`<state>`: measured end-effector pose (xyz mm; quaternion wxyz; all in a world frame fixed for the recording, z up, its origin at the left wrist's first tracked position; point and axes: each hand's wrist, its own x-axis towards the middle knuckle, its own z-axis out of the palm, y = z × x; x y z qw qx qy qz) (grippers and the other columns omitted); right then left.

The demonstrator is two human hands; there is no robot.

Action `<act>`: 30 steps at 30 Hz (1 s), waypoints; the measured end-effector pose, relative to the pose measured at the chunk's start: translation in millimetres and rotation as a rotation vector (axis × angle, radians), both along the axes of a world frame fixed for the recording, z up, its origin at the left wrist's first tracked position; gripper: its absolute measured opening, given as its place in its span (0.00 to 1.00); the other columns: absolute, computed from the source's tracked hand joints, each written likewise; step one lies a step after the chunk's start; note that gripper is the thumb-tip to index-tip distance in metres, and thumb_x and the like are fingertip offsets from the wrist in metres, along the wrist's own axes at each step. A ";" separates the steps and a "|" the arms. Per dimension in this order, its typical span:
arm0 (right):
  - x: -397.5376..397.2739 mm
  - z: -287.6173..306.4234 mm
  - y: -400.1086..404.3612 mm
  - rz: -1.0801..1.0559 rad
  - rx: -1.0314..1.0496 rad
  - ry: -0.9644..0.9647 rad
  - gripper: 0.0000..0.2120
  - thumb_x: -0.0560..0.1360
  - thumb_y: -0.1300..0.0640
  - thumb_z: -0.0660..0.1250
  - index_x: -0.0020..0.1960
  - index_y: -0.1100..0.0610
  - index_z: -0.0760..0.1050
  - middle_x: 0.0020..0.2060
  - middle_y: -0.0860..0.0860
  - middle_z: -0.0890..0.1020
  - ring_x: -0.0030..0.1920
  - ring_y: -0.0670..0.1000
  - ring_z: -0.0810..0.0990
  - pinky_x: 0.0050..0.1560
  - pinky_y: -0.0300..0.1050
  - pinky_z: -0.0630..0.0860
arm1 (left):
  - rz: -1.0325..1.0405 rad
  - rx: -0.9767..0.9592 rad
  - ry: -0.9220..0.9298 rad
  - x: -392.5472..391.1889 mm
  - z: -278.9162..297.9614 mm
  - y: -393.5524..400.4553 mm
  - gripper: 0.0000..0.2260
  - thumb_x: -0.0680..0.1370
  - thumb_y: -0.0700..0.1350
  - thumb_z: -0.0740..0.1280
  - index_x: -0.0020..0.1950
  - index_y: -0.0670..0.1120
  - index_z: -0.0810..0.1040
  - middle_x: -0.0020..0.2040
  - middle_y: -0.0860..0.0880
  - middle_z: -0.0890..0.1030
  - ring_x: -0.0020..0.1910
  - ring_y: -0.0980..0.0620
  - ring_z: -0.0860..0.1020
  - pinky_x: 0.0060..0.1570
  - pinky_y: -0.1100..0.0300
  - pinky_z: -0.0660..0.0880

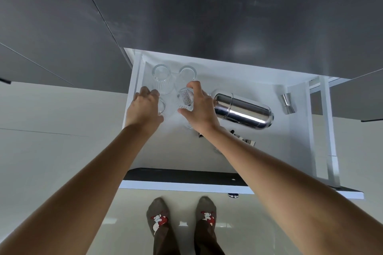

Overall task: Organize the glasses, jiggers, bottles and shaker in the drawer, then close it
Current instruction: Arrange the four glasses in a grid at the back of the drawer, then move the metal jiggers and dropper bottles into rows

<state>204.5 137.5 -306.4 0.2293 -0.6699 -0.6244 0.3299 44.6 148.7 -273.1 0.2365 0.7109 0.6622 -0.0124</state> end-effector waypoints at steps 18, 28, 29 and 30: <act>5.9 -6.8 6.1 0.075 -0.098 -0.107 0.29 0.66 0.61 0.75 0.59 0.56 0.62 0.56 0.58 0.77 0.52 0.61 0.77 0.50 0.53 0.77 | 0.022 0.083 -0.019 12.1 -13.3 11.2 0.27 0.68 0.42 0.77 0.63 0.38 0.69 0.57 0.37 0.76 0.56 0.36 0.75 0.55 0.45 0.76; 70.2 10.3 -19.3 -0.057 -0.101 -0.045 0.27 0.70 0.72 0.64 0.68 0.59 0.66 0.65 0.57 0.74 0.66 0.54 0.73 0.66 0.43 0.68 | 0.143 0.250 -0.135 25.2 -1.0 -32.7 0.29 0.67 0.41 0.76 0.63 0.41 0.66 0.61 0.39 0.69 0.59 0.41 0.71 0.55 0.51 0.75; 84.3 11.5 -26.9 -0.125 -0.077 -0.052 0.24 0.71 0.73 0.63 0.65 0.60 0.69 0.63 0.56 0.77 0.64 0.53 0.75 0.65 0.41 0.69 | 0.111 0.299 -0.156 28.4 -1.5 -41.9 0.25 0.68 0.41 0.75 0.61 0.41 0.68 0.58 0.39 0.71 0.56 0.41 0.71 0.52 0.51 0.76; 99.0 12.1 -34.8 -0.201 -0.059 -0.069 0.20 0.72 0.73 0.62 0.62 0.61 0.72 0.60 0.56 0.79 0.61 0.52 0.77 0.63 0.40 0.71 | 0.057 0.327 -0.190 32.4 -3.1 -50.9 0.22 0.69 0.41 0.73 0.59 0.41 0.69 0.56 0.40 0.73 0.54 0.42 0.72 0.49 0.50 0.76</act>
